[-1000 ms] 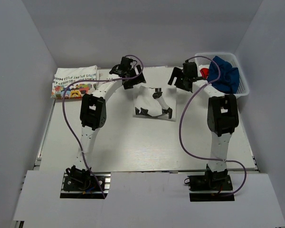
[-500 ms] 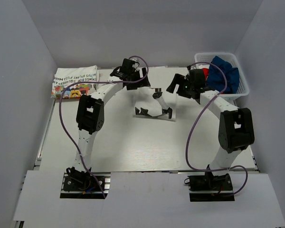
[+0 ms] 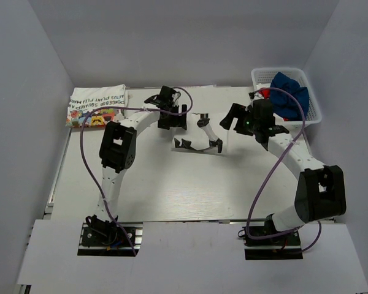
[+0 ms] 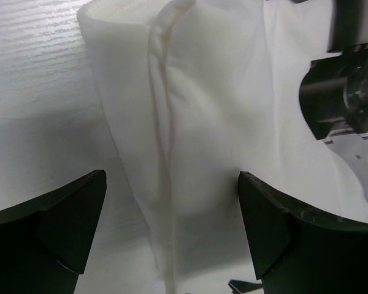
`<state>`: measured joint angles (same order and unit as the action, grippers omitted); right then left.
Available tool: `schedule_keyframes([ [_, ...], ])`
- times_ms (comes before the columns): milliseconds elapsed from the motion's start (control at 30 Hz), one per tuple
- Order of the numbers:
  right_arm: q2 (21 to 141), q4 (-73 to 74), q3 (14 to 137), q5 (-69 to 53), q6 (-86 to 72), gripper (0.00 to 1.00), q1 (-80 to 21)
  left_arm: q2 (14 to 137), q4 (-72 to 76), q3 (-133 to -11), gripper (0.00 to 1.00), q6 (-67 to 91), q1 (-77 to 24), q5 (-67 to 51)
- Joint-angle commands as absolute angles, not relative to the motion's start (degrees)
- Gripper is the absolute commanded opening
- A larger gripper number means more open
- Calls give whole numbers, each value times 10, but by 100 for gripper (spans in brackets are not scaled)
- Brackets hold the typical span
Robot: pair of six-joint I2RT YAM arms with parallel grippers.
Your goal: Fold and stack the t-shirts
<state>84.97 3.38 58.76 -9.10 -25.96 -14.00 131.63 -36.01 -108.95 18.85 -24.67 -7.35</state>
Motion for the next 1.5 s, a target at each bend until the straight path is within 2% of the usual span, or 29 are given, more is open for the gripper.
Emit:
schedule_keyframes([
  [0, 817, 19, 567, -69, -256, 90, -142, 1328, -374, -1100, 93, 157, -261, -76],
  [100, 804, 21, 559, -66, -257, 90, -142, 1346, -369, -1100, 84, 157, -266, -76],
  [233, 778, 27, 538, -55, -257, 90, -142, 1387, -386, -1121, 62, 157, -272, -77],
  [267, 767, 24, 537, -50, -255, 90, -142, 1392, -392, -1135, 48, 157, -272, -77],
  [333, 755, 22, 525, -38, -256, 90, -140, 1398, -400, -1145, 31, 145, -272, -68],
  [367, 752, 23, 525, -35, -257, 90, -140, 1398, -405, -1162, 6, 140, -272, -49],
  [400, 743, 25, 522, -27, -251, 90, -140, 1398, -415, -1179, 0, 133, -272, 25],
  [467, 736, 29, 521, -16, -243, 90, -140, 1398, -450, -1241, 0, 87, -272, 107],
  [533, 724, 33, 512, -3, -242, 90, -137, 1366, -442, -1254, 0, 54, -272, 199],
  [767, 715, 36, 496, 34, -234, 90, -139, 1186, -287, -1066, 0, -99, -265, 313],
  [967, 712, 33, 490, 58, -230, 90, -139, 1135, -141, -966, 0, -254, -239, 468],
  [1100, 715, 27, 484, 53, -230, 90, -138, 1101, -91, -947, 0, -304, -210, 449],
  [1233, 731, 29, 485, 52, -229, 90, -138, 1094, -98, -990, 0, -310, -179, 418],
  [1467, 767, 32, 497, 50, -241, 90, -141, 1118, -70, -1048, 0, -351, -135, 435],
])
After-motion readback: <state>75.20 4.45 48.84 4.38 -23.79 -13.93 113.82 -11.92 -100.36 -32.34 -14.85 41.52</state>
